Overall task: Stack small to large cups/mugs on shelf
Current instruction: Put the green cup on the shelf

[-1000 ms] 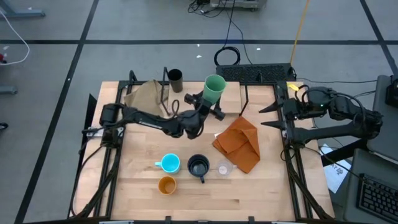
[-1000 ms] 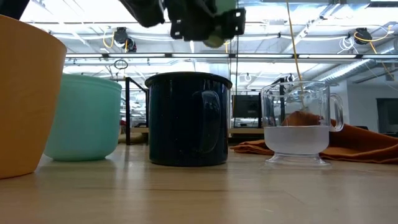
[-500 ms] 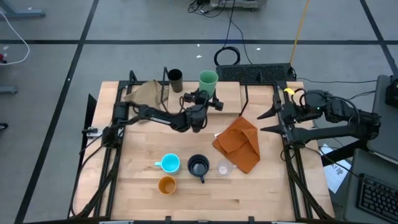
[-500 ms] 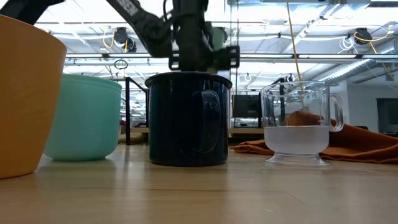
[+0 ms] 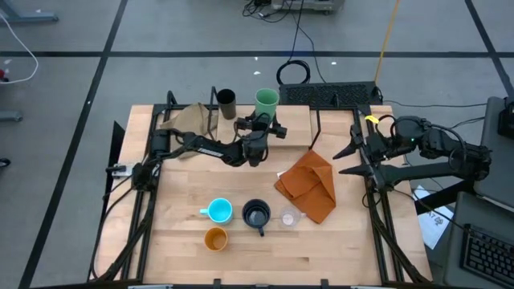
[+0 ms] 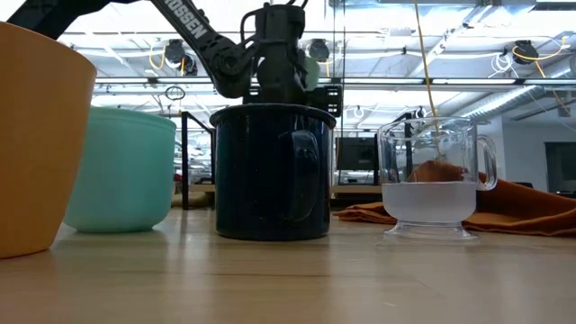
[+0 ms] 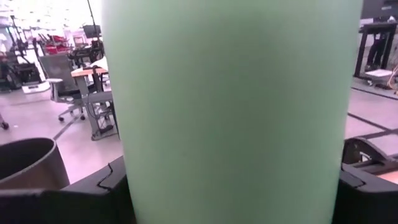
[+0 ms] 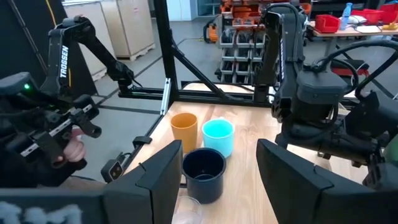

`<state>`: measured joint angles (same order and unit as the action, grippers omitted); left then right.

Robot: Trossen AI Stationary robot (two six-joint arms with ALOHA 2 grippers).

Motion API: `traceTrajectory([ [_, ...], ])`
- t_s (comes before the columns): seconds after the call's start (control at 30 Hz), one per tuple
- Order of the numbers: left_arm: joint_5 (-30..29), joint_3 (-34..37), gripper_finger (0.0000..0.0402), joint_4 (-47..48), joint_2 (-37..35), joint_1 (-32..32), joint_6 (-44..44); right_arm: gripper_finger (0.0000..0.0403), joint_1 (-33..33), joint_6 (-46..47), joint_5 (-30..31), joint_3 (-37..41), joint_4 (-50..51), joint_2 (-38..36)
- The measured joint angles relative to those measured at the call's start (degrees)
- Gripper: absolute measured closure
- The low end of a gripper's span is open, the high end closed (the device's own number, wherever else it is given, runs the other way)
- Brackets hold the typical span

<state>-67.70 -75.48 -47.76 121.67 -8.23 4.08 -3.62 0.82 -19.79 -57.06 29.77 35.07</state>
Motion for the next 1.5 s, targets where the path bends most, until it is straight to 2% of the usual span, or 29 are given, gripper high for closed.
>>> traceTrajectory([
  [0.17, -1.38, -0.02, 0.0100, -0.42, 0.80, -0.16, 1.38, 0.0204, 0.00, 0.02, -0.02, 0.00, 0.00, 0.00],
  [0.3, -1.96, -0.04, 0.0100, -1.29, 2.09, -0.02, -0.88, 0.0204, 0.00, 0.02, -0.02, 0.00, 0.01, -0.02],
  [0.5, -7.61, -0.04, 0.0100, -3.43, 4.26, 1.29, 0.07, 0.0204, -0.01, -0.06, -0.02, 0.00, 0.03, -0.30],
  [0.8, -6.16, 0.02, 0.0100, -10.80, 10.30, -0.88, 0.69, 0.0204, 0.00, -0.02, -0.04, 0.00, 0.18, -0.68],
  [1.0, -4.48, 0.00, 0.0100, -20.18, 10.27, -2.23, 9.16, 0.0204, 0.00, 0.00, -0.03, 0.00, 0.03, -0.80],
  [1.13, -2.78, 0.00, 0.0100, -21.24, 10.27, -2.80, 10.22, 0.0204, 0.00, 0.01, -0.04, 0.00, 0.05, -0.79],
  [1.5, -2.80, 0.00, 0.0100, -21.09, 11.19, -4.01, 10.38, 0.0204, -0.01, 0.02, -0.04, 0.00, 0.07, -0.79],
])
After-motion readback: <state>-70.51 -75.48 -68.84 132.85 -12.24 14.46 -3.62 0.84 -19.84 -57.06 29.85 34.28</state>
